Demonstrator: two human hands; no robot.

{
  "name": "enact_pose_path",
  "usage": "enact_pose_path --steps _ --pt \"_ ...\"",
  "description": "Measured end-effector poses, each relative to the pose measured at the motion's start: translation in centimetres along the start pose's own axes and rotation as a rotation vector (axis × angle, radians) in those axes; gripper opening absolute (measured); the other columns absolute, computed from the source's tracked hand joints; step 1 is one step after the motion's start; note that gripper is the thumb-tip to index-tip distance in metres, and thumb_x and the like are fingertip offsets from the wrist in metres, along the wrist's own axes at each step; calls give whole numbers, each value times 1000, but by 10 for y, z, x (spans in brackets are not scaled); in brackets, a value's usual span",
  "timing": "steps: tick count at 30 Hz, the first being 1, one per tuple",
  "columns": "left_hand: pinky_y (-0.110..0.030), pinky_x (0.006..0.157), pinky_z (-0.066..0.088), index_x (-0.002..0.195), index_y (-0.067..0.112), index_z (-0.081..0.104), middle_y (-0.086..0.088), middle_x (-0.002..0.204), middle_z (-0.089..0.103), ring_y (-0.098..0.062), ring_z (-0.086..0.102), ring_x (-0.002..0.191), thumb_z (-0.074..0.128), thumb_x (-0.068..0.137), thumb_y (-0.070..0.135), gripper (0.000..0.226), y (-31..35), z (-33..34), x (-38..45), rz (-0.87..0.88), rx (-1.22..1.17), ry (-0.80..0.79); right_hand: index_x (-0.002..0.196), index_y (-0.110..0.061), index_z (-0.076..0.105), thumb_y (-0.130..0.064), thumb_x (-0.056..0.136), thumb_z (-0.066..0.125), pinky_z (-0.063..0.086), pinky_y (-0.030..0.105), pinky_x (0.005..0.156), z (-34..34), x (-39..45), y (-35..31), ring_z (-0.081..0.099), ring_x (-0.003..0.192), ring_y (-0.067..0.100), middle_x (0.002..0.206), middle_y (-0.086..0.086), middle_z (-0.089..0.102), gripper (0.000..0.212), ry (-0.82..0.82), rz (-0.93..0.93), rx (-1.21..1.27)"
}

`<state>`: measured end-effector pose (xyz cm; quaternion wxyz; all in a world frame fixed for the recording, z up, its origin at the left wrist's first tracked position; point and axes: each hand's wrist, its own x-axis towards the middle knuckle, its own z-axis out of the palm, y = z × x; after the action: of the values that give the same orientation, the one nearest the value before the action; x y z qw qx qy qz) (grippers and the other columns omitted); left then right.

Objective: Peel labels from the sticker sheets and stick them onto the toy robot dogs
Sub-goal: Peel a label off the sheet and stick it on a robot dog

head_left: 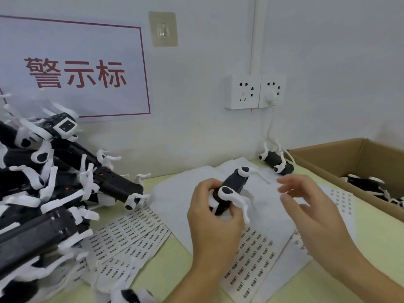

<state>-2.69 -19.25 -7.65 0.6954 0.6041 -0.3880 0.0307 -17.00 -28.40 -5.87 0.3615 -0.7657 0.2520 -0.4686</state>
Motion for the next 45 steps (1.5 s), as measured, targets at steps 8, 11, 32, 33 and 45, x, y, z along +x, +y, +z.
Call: enact_pose_path --steps 8,11,32,33,45 --pt "-16 60 49 98 35 56 16 89 63 -7 61 74 66 69 11 40 5 -6 -3 -38 -167 -227 131 -28 62 -48 85 53 51 53 92 -8 13 15 65 109 42 127 10 68 51 -51 475 635" --pt "-19 60 50 98 35 55 15 84 61 -6 56 69 64 70 20 33 4 -7 -4 -43 -174 -301 131 -17 64 -50 88 49 53 47 71 -15 15 7 67 98 45 122 22 67 56 -166 512 708" --pt "-27 52 43 98 20 70 4 75 66 -20 52 50 56 101 24 15 -5 -3 11 -604 -403 -180 105 -13 68 -55 87 55 45 31 41 -8 12 2 53 49 31 82 21 58 48 -357 654 672" --pt "-28 53 46 95 22 70 4 77 66 -20 51 50 56 101 25 15 -4 -4 11 -617 -419 -191 98 -17 69 -55 87 54 43 30 40 -8 12 2 48 45 28 78 19 55 42 -359 649 665" --pt "-31 80 55 110 37 75 3 121 70 -10 72 93 54 101 11 35 -6 -4 13 -521 -484 -150 111 -19 76 -10 91 61 61 33 69 -4 11 9 74 86 39 106 19 73 27 -271 410 535"
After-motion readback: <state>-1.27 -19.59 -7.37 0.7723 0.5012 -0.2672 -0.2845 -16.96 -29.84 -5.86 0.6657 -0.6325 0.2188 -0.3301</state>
